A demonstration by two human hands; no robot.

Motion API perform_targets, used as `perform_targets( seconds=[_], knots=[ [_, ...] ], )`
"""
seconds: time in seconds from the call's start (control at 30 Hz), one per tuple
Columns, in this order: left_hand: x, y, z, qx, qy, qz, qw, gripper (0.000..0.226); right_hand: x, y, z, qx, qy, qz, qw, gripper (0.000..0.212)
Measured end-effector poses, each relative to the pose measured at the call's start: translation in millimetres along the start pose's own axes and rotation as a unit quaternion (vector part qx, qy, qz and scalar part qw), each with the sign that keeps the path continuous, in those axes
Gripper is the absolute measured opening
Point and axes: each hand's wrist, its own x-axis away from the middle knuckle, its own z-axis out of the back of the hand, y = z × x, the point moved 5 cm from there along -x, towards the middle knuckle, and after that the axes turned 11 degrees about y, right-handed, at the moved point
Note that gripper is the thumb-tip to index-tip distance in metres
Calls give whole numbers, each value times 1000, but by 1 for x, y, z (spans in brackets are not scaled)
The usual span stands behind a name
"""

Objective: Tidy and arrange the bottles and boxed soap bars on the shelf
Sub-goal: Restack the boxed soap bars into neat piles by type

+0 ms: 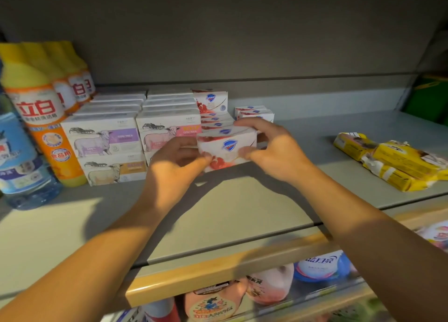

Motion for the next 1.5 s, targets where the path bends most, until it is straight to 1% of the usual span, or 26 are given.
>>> perform_targets(
  seconds=[0.07,0.1,0.13,0.2,0.27,0.3,0.37,0.5,0.63,0.7,0.73,0.77,0.83,0.87,0.9,0.93,1.0,1.1,1.17,1.23,1.27,1.33,1.43,1.5],
  knots=[
    [4,-1,-3,-102,-16,-29,994,19,-14,5,12,-7,53,-15,998,51],
    [7,-2,-6,-166,-35,-46,984,16,-21,7,17,2,80,-17,997,50],
    [10,-3,-10,-224,-60,-61,971,17,-30,10,21,23,106,-15,994,49],
    [19,-4,-19,-327,-119,-95,933,31,-48,15,24,75,140,1,987,48],
    [25,-4,-27,-397,-178,-141,890,44,-62,16,16,105,134,15,985,48],
    [26,-4,-29,-413,-199,-156,875,47,-69,17,10,111,124,18,986,48],
    [27,-5,-31,-424,-219,-166,863,49,-79,20,-4,128,108,20,986,49],
    [26,-5,-31,-417,-222,-162,866,47,-90,27,-29,179,73,32,981,52],
    [23,-6,-31,-407,-215,-158,873,46,-89,31,-40,192,47,26,980,55],
    [23,-7,-31,-402,-214,-159,876,46,-90,33,-37,173,25,20,984,57],
    [22,-8,-31,-399,-215,-158,878,46,-91,36,-33,139,23,4,990,56],
    [22,-8,-31,-395,-215,-157,879,46,-92,40,-28,95,37,-20,995,52],
    [20,-10,-31,-389,-213,-151,883,43,-94,52,-11,46,118,-61,990,40],
    [19,-11,-31,-384,-212,-143,887,42,-96,60,-2,61,160,-71,983,37],
    [17,-11,-30,-378,-209,-132,892,40,-98,69,6,88,186,-78,976,37],
    [16,-11,-30,-370,-204,-122,898,38,-100,79,11,121,190,-83,971,38],
    [14,-11,-29,-351,-194,-106,910,32,-104,97,13,203,156,-84,963,44],
    [9,-12,-26,-327,-168,-73,927,24,-112,119,4,297,73,-61,950,58],
    [7,-14,-25,-316,-158,-61,933,19,-120,128,-4,355,13,-46,934,69],
    [6,-15,-25,-307,-150,-56,938,15,-127,138,-9,413,-22,-49,909,75],
    [6,-15,-25,-302,-147,-55,940,13,-129,141,-10,435,-26,-50,899,74],
    [4,-15,-25,-295,-145,-55,943,13,-128,145,-10,457,-4,-26,889,68],
    [4,-15,-26,-297,-151,-57,941,11,-123,141,-6,435,50,28,899,55],
    [5,-15,-26,-297,-151,-53,941,12,-122,133,0,428,58,33,901,50]
  ],
)
